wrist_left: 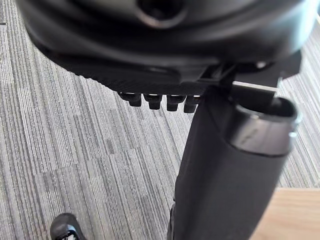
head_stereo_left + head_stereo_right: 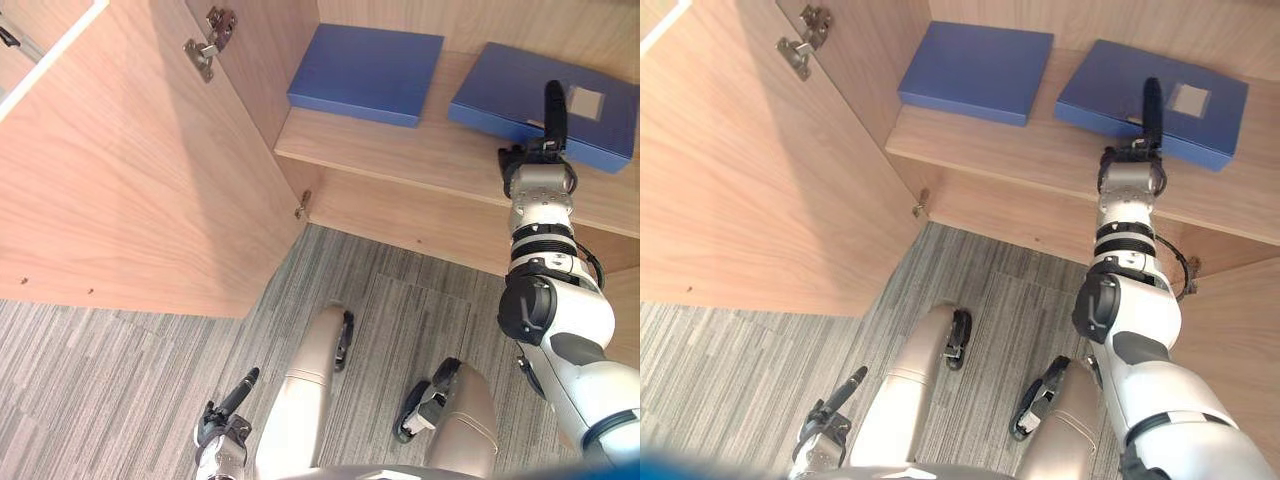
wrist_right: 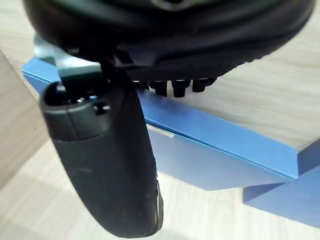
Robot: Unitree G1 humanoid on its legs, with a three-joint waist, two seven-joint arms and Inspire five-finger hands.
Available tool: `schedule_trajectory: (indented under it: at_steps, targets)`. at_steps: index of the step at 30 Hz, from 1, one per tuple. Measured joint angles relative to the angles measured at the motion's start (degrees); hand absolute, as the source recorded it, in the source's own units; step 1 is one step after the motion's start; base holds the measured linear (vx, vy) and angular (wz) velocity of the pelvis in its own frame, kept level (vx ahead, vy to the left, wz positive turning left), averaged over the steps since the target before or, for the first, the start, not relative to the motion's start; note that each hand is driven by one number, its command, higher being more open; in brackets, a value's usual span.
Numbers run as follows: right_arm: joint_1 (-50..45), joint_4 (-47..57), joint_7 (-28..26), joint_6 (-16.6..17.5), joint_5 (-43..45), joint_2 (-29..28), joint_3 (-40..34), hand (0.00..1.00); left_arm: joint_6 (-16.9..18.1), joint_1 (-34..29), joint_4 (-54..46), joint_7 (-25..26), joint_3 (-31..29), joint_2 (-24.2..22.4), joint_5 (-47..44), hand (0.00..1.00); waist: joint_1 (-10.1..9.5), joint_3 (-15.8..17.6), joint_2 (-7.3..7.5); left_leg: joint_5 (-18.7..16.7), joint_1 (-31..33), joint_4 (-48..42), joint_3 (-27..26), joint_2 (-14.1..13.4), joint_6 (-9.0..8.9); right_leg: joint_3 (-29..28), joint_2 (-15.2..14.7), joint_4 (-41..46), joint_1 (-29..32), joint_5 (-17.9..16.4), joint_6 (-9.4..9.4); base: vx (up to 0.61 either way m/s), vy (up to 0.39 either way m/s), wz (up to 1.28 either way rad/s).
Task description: Walk over to the cabinet, pick up the folder, carry it to the office cabinet, place the folder inside the office cabinet, then close the office cabinet door
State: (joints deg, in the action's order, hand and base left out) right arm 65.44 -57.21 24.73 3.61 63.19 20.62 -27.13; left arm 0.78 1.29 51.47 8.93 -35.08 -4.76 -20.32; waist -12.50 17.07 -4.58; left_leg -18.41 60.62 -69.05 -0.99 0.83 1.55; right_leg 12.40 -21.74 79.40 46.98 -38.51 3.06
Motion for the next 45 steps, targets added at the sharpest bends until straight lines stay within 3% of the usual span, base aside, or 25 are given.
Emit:
schedule_trajectory:
  at_steps: [6,12,21,24,28,32,34,45]
  targets:
    - [-1.7,-4.2,-12.1,-8.6,-17.2,3.0,11.1,1.00,0.0,0.0,0.0,-3.9,0.1,0.3,1.1,1.00,0.26,0.0,0.00,0.1,-2.3,1.9,0.0,-0.7,0.09,0.4,1.0,-2.8,-2.3,0.7,0.13,0.03,-0.028,-0.05]
    - [-4.3,-5.5,-23.1,-10.8,-30.0,5.5,16.2,1.00,-0.1,0.0,-0.1,-7.9,0.2,3.7,4.2,1.00,0.34,0.0,0.02,0.0,-3.9,3.1,-0.2,-1.0,-0.01,0.6,1.5,-4.3,-3.7,0.9,0.24,0.01,-0.009,-0.02]
    - [-7.1,-5.5,-28.5,-10.0,-46.6,8.0,19.0,1.00,-0.1,-0.1,-0.1,-10.2,0.2,5.5,5.2,1.00,0.21,0.0,0.02,0.0,-4.8,3.8,-0.7,-1.5,-0.03,0.2,1.8,-5.0,-4.1,1.2,0.30,0.00,-0.004,-0.02]
    - [-9.1,-3.0,-32.4,-8.2,-57.8,8.2,20.7,1.00,-0.2,-0.3,0.0,-11.0,1.2,5.5,5.2,1.00,0.25,0.0,0.03,0.0,-5.2,4.2,-1.0,-1.8,-0.01,0.0,2.1,-5.7,-4.3,1.6,0.48,0.01,0.001,-0.08]
    - [-12.2,1.0,-35.5,-5.4,-70.5,7.1,26.9,1.00,-0.2,-1.1,0.0,-11.8,4.5,5.6,5.2,1.00,0.39,-0.1,0.24,0.0,-7.2,5.7,-1.6,-2.6,0.02,-0.4,3.0,-7.8,-5.7,2.6,0.71,0.02,0.011,-0.15]
    - [-15.5,3.7,-35.3,-3.9,-80.5,2.8,36.6,1.00,-0.2,-2.4,0.1,-12.2,9.6,5.4,4.9,1.00,0.87,-0.8,1.53,0.0,-9.4,7.7,-3.2,-3.4,0.10,-1.9,3.8,-9.5,-6.4,3.6,0.77,0.01,0.016,-0.19]
    - [-16.1,4.0,-35.3,-3.5,-81.9,2.1,39.1,1.00,-0.2,-2.7,0.2,-12.2,10.8,5.1,4.5,1.00,1.72,-0.8,1.53,0.0,-10.2,8.0,-3.2,-3.4,0.11,-1.9,3.9,-10.1,-7.1,3.8,0.93,0.01,0.027,-0.08]
    - [-17.4,1.3,-35.4,-3.0,-88.5,-0.5,47.6,1.00,0.0,-3.2,1.3,-11.8,14.0,5.6,2.8,1.00,1.77,-1.2,2.53,1.1,-17.5,15.0,-6.1,-5.0,0.32,-3.2,5.7,-18.0,-12.2,7.6,0.74,0.02,0.040,-0.15]
